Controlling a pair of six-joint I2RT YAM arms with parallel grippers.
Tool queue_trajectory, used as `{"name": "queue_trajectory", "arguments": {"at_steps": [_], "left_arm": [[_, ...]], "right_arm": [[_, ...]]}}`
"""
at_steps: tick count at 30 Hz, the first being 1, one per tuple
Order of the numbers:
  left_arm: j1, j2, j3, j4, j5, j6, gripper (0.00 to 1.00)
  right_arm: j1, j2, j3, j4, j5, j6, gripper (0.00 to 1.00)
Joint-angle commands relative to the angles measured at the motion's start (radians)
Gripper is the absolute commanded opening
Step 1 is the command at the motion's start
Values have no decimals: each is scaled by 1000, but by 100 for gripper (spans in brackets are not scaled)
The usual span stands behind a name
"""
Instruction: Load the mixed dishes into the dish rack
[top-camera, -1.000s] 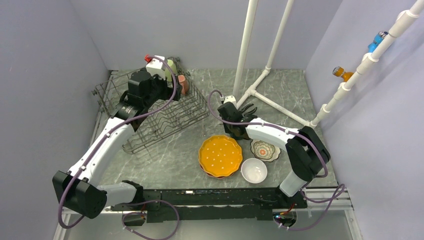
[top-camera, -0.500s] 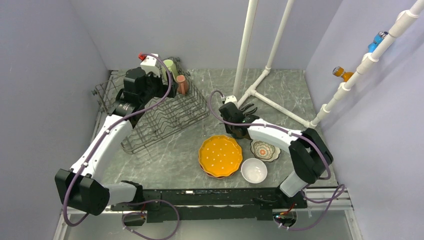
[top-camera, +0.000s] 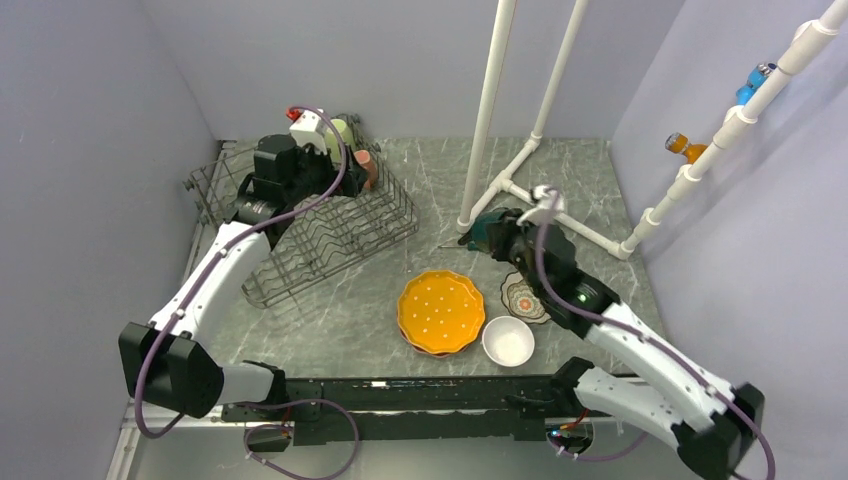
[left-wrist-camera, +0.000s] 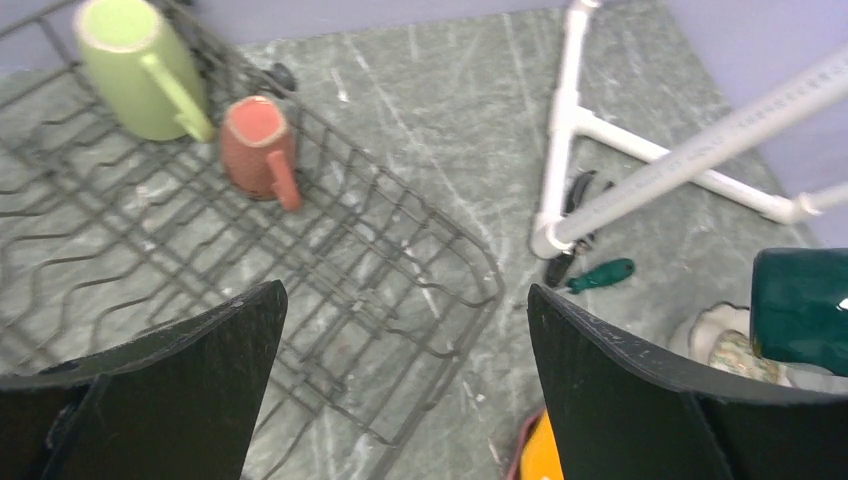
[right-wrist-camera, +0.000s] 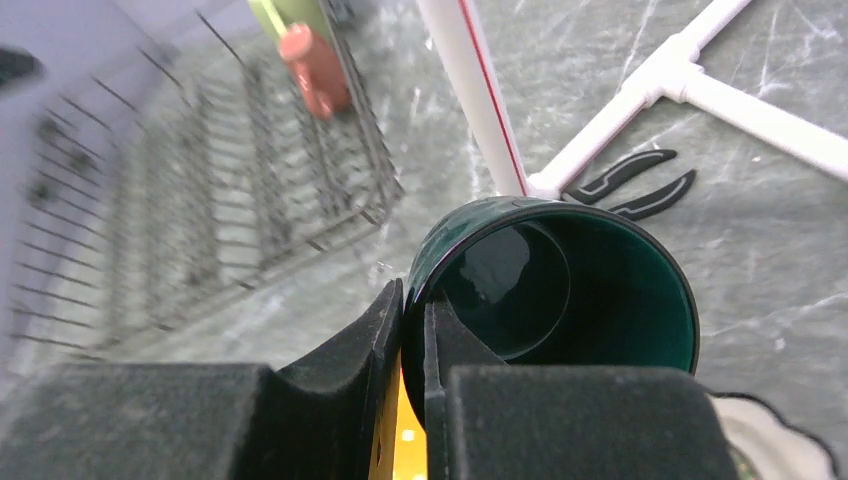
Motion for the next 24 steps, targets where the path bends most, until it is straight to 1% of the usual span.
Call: {"name": "queue_trajectory", "arguments": {"at_steps": [1,2,3,6,8,11,13,17,21,24], "left_arm": [[1,37,6,110,221,-109,96],[0,50,0,146,282,-145,96],[-3,67,-11,184,374,-188,96],[-24,117,-52,390,580,-342,95],[-56,144,-84,554,684,-450,94],[-141,163,-131,785,772,-560,94],[-196,169,-142,825,791,-569,94],[-274,174,-142,793,784,-518,94],[-289,174,-173,857,776,-536,94],[-288,187,-180,874,773,-534,92]], "right_arm": [[-18,-209,-98,186,74,274,0],[-24,-250,-107,194,82,310,0],[-31,-284,-112,200,80,345,0],[-42,-350,-113,227,46,438,0],[-45,-367,-112,249,13,500,0],[-49,-371,-129,339,-59,583,0],[-51,-361,-144,426,-122,634,0],[-61,-329,-183,598,-207,755,0],[-85,-288,-262,816,-253,931,0],[-110,-214,-310,986,-304,1079,0]]}}
